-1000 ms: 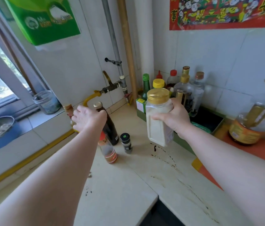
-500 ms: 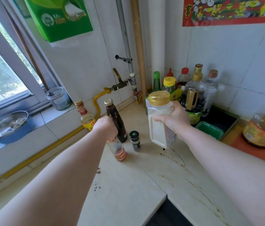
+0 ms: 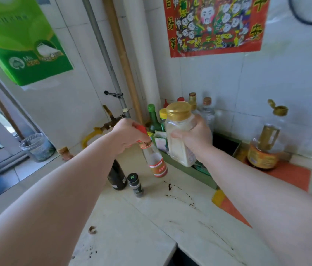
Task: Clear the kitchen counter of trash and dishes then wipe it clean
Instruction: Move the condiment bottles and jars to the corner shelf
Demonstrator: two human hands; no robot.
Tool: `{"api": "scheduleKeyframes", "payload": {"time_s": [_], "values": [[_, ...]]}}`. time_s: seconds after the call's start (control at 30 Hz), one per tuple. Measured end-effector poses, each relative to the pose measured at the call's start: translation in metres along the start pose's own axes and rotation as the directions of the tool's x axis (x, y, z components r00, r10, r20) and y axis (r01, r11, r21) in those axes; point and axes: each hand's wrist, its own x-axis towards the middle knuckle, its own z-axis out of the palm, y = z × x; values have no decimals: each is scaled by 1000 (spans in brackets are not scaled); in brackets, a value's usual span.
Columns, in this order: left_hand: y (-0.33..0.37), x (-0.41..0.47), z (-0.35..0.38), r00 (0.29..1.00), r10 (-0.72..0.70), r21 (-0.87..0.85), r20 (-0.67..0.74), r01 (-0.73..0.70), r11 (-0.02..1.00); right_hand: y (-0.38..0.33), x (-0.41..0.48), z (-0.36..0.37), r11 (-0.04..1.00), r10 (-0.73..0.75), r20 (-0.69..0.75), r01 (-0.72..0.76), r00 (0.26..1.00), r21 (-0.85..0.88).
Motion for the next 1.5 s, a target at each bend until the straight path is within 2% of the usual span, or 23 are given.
{"api": "scheduleKeyframes", "payload": {"time_s": [0.13, 0.2, 0.37, 0.53, 0.77, 0.93, 1.13, 1.37, 1.5], "values": [[31, 3, 41, 987, 154, -174, 44, -144, 974, 13, 15, -38, 996, 36, -130, -46, 991, -74], [45, 6, 56, 976, 215, -209, 27, -205, 956, 19, 25, -53, 993, 65, -167, -81, 984, -87], [74, 21, 96, 948, 316, -175, -44, -319, 931, 38, 60, -83, 986, 134, -255, -155, 958, -64], [89, 38, 127, 930, 362, -149, -68, -368, 918, 62, 96, -93, 971, 169, -238, -203, 957, -124], [103, 64, 153, 938, 341, -86, -59, -345, 934, 98, 134, -80, 979, 112, -200, -142, 973, -143], [111, 77, 173, 940, 338, -23, -44, -339, 940, 157, 176, -70, 969, 143, -209, -179, 967, -167], [116, 86, 196, 943, 334, 58, -17, -332, 941, 143, 157, -78, 968, 180, -225, -214, 957, -132], [115, 95, 220, 960, 278, 97, 14, -278, 956, 153, 164, -81, 924, 210, -245, -274, 946, -266], [116, 98, 231, 968, 247, 146, 39, -251, 957, 156, 156, -84, 890, 298, -245, -361, 923, -279]]}}
